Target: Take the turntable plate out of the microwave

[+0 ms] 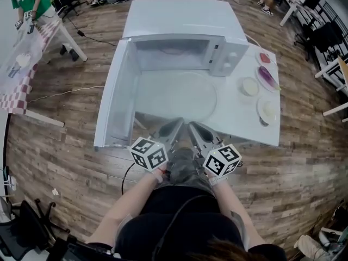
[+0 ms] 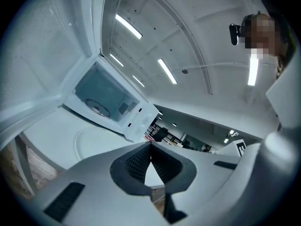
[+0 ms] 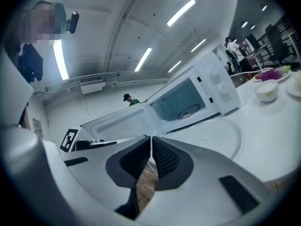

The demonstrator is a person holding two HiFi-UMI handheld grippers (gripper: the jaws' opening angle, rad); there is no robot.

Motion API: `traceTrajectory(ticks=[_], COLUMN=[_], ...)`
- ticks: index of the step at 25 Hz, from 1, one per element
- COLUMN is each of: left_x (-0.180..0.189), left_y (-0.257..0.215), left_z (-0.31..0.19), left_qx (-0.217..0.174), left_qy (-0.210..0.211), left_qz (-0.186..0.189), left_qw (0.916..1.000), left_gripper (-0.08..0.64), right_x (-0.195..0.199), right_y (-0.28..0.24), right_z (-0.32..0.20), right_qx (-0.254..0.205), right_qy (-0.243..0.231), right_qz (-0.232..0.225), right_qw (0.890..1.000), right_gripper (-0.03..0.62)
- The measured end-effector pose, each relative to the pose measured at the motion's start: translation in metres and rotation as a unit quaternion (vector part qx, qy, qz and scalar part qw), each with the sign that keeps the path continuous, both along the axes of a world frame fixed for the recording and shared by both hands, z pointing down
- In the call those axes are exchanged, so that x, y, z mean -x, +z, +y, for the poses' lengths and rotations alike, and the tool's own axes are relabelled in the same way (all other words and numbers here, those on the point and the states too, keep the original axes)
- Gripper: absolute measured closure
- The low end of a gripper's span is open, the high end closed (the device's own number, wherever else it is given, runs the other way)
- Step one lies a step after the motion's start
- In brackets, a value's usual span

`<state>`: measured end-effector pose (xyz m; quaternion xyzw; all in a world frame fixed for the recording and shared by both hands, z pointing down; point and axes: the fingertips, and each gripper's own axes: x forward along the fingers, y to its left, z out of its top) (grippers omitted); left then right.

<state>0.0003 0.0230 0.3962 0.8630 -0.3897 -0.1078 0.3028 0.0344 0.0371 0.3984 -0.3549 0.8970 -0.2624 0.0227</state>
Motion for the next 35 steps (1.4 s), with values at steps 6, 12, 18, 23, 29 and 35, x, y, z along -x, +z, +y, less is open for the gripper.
traceTrajectory(ticks=[6, 12, 18, 23, 29, 35], left_x=[0.009, 0.018, 0.026, 0.032, 0.038, 0.046], left_y=[-0.008, -0.009, -0.002, 0.006, 0.014, 0.021], left_z=[0.0, -0.001, 0.001, 0.002, 0.007, 0.012], left_qx=[-0.015, -0.016, -0.008, 0.004, 0.019, 0.03], left_qy=[-0.011, -0.021, -0.03, -0.04, -0.052, -0.067], left_qz=[-0.02, -0.024, -0.022, -0.018, -0.016, -0.023], left_qw=[0.9996, 0.9994, 0.9993, 0.999, 0.9983, 0.997], left_gripper=[0.548, 0.548, 0.548, 0.548, 0.548, 0.548], right_x=[0.01, 0.02, 0.027, 0.033, 0.041, 0.055], right_y=[-0.011, -0.013, -0.008, 0.0, 0.009, 0.017], right_z=[-0.004, -0.003, -0.004, -0.004, -0.002, -0.001], right_qx=[-0.025, -0.03, -0.024, -0.011, 0.003, 0.013], right_qy=[-0.013, -0.024, -0.033, -0.046, -0.066, -0.093], right_qz=[0.022, 0.033, 0.039, 0.046, 0.054, 0.055], right_qw=[0.999, 0.999, 0.998, 0.998, 0.996, 0.994], right_gripper=[0.561, 0.561, 0.563, 0.562, 0.561, 0.561])
